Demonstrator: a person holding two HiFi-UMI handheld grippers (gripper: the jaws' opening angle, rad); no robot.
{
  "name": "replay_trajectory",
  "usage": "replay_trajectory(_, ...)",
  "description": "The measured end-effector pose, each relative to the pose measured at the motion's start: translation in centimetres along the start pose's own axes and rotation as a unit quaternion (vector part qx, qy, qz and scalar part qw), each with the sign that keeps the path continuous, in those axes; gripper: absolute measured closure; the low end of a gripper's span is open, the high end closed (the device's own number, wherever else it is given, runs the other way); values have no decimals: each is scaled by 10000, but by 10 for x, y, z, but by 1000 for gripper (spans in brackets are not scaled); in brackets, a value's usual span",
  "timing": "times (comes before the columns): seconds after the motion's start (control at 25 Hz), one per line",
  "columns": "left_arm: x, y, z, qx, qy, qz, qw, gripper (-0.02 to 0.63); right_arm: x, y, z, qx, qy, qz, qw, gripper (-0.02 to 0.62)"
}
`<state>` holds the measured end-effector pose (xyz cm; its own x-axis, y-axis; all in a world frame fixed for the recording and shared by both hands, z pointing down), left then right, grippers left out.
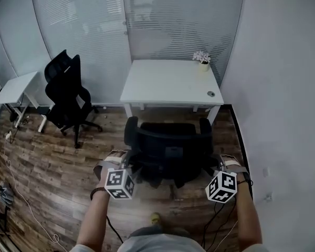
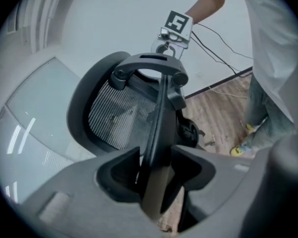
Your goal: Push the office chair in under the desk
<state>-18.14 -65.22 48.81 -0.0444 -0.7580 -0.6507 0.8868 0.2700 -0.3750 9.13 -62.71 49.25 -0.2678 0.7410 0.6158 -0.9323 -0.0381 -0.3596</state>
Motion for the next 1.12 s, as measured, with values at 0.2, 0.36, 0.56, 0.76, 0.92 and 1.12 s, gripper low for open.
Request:
replay_trajectory(0.2,41,-17,28,-71,-20,59,10000,408,-32,7,28,22,-110,71,9999,402)
replay_trajectory(0.36,64,-28,46,-67,-67,72,9999,407,-52,10,48,17,-146,120,9998,402)
replay_trajectory(0.56,93,-31,70,-59,-53,38,10000,405,-82,6,71,13,-150,136,9998,400)
replay_trajectory(0.76,113,-29,93,-31,-9,-12,10000,403,-107,-3,88,67,-106,129,9998,400)
replay_trajectory(0.92,128,-33,103,-11,-6,-36,10000,402,-122,-2,100,85,-105,149,9998,400)
replay_trajectory(1.12,136,-35,109,-13,-7,-56,10000,399,-128,-1,105,83,-127,181,9997,400)
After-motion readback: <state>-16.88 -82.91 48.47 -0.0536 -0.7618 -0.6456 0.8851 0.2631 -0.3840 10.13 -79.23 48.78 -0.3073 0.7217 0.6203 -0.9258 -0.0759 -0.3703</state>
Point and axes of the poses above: the fingertips, and each gripper's own axes: z forward along the fingers, x to its left, y out of its top, the point moved 7 cm from there along -z, backward along the fingers, and after that the axes turned 1 degree about -x, right-handed, at the moved point
